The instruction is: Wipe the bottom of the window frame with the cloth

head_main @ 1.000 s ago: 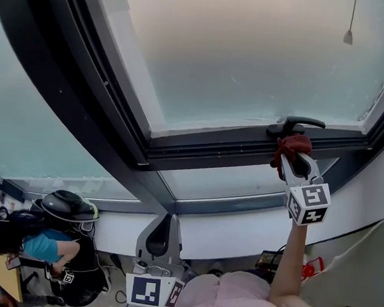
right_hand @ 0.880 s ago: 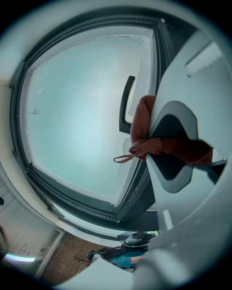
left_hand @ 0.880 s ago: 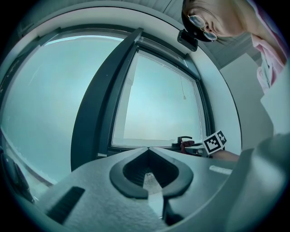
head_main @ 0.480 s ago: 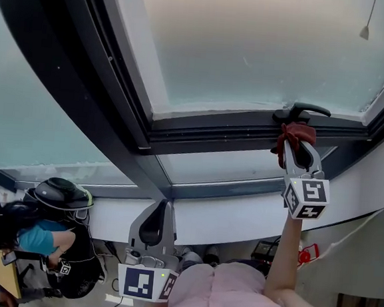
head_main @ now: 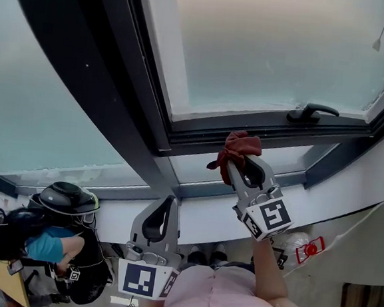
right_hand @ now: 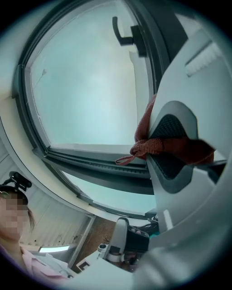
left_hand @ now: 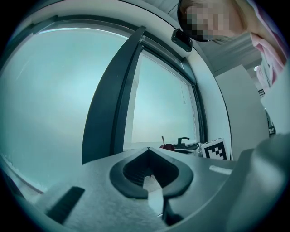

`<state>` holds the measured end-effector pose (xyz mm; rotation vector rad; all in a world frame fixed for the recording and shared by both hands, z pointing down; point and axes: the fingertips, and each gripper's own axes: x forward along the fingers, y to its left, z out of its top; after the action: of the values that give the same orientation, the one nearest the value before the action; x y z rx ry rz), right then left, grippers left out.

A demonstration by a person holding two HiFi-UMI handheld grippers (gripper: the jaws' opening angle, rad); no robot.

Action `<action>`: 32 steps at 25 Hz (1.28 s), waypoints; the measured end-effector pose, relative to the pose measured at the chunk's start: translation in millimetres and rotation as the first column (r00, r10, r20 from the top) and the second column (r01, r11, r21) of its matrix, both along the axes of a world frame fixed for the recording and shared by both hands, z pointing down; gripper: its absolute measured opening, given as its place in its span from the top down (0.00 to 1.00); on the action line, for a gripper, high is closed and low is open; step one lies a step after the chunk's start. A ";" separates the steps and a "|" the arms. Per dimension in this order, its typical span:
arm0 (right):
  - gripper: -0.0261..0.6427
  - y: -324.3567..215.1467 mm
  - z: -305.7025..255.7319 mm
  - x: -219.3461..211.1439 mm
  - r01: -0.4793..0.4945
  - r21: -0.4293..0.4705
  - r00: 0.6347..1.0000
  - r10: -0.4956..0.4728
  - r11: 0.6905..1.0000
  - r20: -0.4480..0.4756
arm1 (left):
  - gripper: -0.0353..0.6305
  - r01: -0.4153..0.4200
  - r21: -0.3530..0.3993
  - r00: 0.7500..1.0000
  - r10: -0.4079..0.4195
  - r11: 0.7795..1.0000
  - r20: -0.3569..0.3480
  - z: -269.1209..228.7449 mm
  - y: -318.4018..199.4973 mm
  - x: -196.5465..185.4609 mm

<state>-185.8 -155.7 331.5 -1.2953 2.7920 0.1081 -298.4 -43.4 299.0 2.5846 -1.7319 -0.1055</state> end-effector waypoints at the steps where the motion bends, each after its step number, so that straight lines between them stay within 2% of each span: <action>1: 0.84 2.8 2.2 -14.3 0.014 0.000 1.000 -0.014 1.000 -0.011 | 0.96 -0.003 0.001 1.000 0.003 1.000 0.001 -0.4 0.7 -4.9; 9: 0.84 19.8 38.4 -123.2 0.152 -0.054 0.986 -0.155 0.987 -0.055 | 0.96 0.032 0.018 0.999 -0.032 0.999 0.004 -0.9 12.3 -54.1; 13: 0.84 7.8 53.0 -154.0 0.176 -0.079 0.978 -0.183 0.981 -0.100 | 0.96 0.076 0.029 0.997 -0.076 0.997 0.005 -5.0 23.5 -74.7; 22: 0.85 -25.9 62.1 -172.5 0.130 -0.064 0.981 -0.138 0.989 -0.137 | 0.96 0.173 0.017 0.985 -0.173 0.985 -0.010 -1.9 39.2 -111.1; 32: 0.85 -25.0 63.4 -171.3 0.089 -0.018 0.971 -0.090 0.996 -0.220 | 0.96 0.158 0.018 0.987 -0.157 0.987 -0.011 1.8 45.7 -106.5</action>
<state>-357.1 -180.7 394.9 -1.2262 3.0331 0.2518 -404.9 2.4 300.8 2.4512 -1.9386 -0.1383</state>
